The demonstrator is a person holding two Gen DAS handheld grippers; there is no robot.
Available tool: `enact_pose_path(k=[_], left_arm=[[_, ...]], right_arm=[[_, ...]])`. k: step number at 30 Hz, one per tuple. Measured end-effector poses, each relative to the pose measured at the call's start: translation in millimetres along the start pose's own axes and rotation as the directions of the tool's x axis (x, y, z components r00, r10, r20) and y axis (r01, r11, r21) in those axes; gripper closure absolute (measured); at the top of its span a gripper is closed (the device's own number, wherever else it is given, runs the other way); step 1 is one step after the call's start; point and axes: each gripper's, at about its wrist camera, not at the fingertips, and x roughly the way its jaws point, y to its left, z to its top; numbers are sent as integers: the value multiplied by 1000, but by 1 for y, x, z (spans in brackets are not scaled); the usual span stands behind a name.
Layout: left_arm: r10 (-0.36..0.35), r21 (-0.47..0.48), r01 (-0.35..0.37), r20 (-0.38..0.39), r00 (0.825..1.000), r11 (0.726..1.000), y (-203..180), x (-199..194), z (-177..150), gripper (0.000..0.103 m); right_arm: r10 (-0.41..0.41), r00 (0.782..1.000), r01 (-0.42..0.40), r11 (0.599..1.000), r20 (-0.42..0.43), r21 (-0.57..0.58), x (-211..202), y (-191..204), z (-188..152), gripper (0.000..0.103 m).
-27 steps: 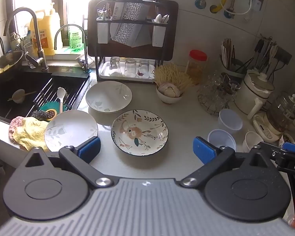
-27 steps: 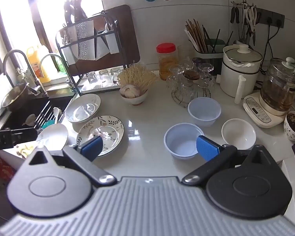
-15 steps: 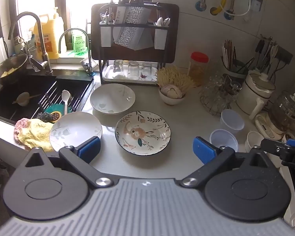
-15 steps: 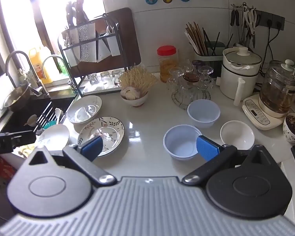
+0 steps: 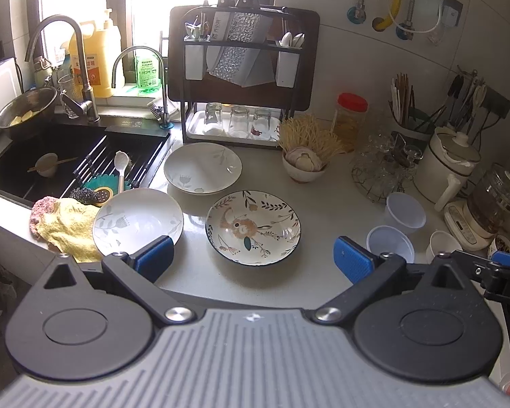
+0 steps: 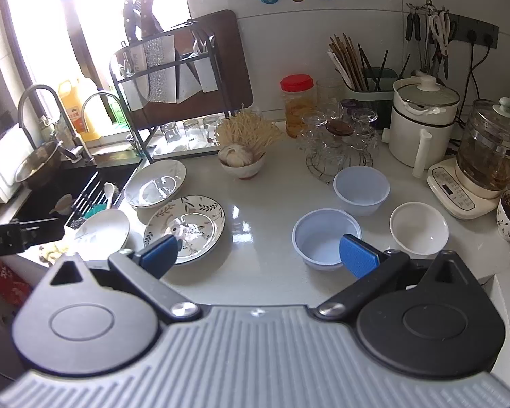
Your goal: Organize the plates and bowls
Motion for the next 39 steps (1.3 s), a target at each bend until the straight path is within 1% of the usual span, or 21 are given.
enact_pose_path(k=[4,7,15,39], left_arm=[[-4,-6,4,-1,1000,1000,1,-1,1,1],[8,-1,-8,3,1000,1000,-1,-3,3,1],[-2,-7,2,8,1000,1000,-5,-5,2,1],[10,-13,-10,3,1000,1000,-6,-2,-6,1]], right_arm=[[-2,1000,2,1000,1,-2,-1,-2,-1,0],[1,1000,-1,1000,5,-7,-3,-3,-1,0],[17,1000,-16,1000,13,-20,-5,-2,1,0],[23,1000,-23,999,-8,-30,-2,-6,1,0]])
